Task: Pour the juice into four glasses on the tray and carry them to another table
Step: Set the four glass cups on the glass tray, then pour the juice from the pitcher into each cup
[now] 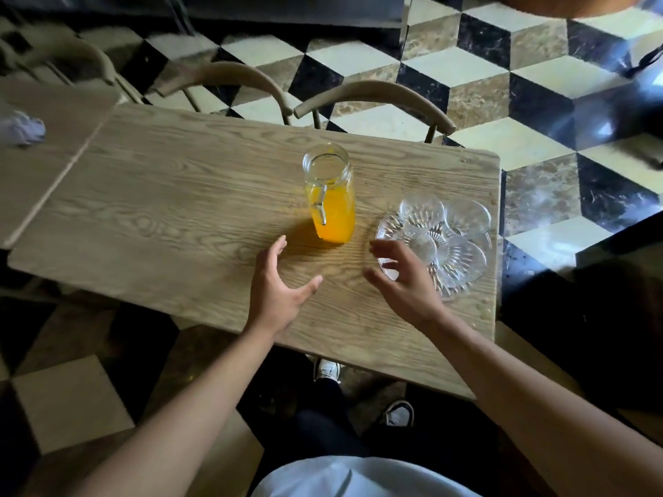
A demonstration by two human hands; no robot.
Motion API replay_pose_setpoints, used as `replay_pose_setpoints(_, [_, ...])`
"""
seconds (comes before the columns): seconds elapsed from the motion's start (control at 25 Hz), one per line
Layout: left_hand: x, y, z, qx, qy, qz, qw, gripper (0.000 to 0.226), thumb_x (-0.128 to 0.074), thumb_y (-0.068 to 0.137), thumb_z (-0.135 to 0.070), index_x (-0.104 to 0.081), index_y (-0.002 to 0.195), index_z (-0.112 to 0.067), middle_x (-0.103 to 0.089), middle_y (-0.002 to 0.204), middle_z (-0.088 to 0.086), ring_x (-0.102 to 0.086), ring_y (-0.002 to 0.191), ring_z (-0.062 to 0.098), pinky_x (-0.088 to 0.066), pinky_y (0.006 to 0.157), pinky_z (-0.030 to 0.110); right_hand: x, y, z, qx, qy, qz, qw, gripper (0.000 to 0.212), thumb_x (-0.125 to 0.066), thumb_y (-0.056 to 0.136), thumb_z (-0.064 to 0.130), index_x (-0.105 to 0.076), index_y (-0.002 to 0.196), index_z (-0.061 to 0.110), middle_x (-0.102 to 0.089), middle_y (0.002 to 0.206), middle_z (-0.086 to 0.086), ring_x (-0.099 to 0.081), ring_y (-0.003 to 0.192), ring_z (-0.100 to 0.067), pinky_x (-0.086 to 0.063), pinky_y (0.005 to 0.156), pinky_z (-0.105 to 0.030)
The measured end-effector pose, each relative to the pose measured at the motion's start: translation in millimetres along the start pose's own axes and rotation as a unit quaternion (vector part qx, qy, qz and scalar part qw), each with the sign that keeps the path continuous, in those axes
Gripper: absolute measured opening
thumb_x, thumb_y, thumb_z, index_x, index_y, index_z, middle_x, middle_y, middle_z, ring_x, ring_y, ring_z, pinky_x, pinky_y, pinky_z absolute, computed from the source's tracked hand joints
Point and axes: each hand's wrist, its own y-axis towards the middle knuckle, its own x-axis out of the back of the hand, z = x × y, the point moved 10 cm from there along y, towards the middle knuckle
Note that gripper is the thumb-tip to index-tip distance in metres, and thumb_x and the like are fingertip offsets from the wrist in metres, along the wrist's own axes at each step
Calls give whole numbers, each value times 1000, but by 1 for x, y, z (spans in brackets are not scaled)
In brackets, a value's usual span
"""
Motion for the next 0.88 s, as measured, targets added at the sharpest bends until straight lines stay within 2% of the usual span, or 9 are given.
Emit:
replay_pose_setpoints(0.12, [9,37,9,-2,-14,12,1000,94,-95,70,-21,-47,150,-9,-56,146,11,-54,136,23,-41,116,34,-21,30,23,14,13,-8,1000,46,-70,89,34,-63,131,15,-69,125,3,-64,116,-9,-54,98,-35])
replay_pose_setpoints(0.24, [4,74,15,3,-26,44,999,95,-95,71,-24,-45,151,-10,-55,149,11,-52,139,21,-38,117,31,-38,55,34,-5,31,-25,999,38,-68,97,26,-63,132,11,-69,127,-2,-65,116,-11,-53,98,-30])
replay_pose_setpoints(0.44, [-35,140,11,-15,-16,174,985,120,-99,60,-31,-33,158,-11,-42,161,13,-40,149,22,-34,123,37,-53,74,36,-40,34,-74,996,25,-59,102,34,-70,120,21,-73,114,7,-66,106,-3,-48,86,-15])
replay_pose_setpoints(0.56, [-64,167,1,-61,10,253,966,123,-99,60,-30,-29,160,-13,-38,164,8,-36,152,18,-30,125,33,-61,78,35,-46,65,-89,993,31,-55,102,39,-74,113,17,-76,110,8,-69,105,-6,-52,90,-27])
replay_pose_setpoints(0.68, [-88,188,-11,-111,30,330,937,112,-99,61,-21,-38,154,-8,-51,155,11,-47,145,23,-36,122,37,-63,78,30,-55,112,-125,984,34,-57,100,36,-75,109,9,-77,107,1,-71,105,-14,-54,94,-39])
replay_pose_setpoints(0.72, [-94,193,-14,-125,35,353,927,109,-100,60,-24,-42,150,-7,-56,151,11,-52,140,23,-39,119,33,-63,77,29,-50,127,-137,981,32,-58,99,33,-75,108,7,-77,107,-1,-71,105,-17,-54,95,-41])
replay_pose_setpoints(0.8, [-100,197,-20,-155,39,392,906,107,-99,57,-36,-46,146,-9,-61,143,1,-57,132,14,-40,111,14,-64,76,30,-40,161,-155,974,27,-59,100,28,-75,104,6,-78,103,-5,-71,104,-20,-54,94,-40])
replay_pose_setpoints(0.84, [-102,196,-23,-167,38,409,896,107,-98,55,-40,-48,146,-12,-61,139,-4,-57,129,9,-40,108,10,-65,75,30,-37,178,-161,970,25,-59,100,24,-75,103,6,-78,101,-5,-71,104,-18,-53,93,-35])
replay_pose_setpoints(0.88, [-105,195,-23,-171,37,424,889,106,-99,55,-38,-49,145,-14,-61,136,-6,-59,128,9,-42,109,14,-66,75,30,-37,193,-168,966,23,-58,101,21,-75,102,5,-78,98,-5,-71,102,-16,-52,92,-30])
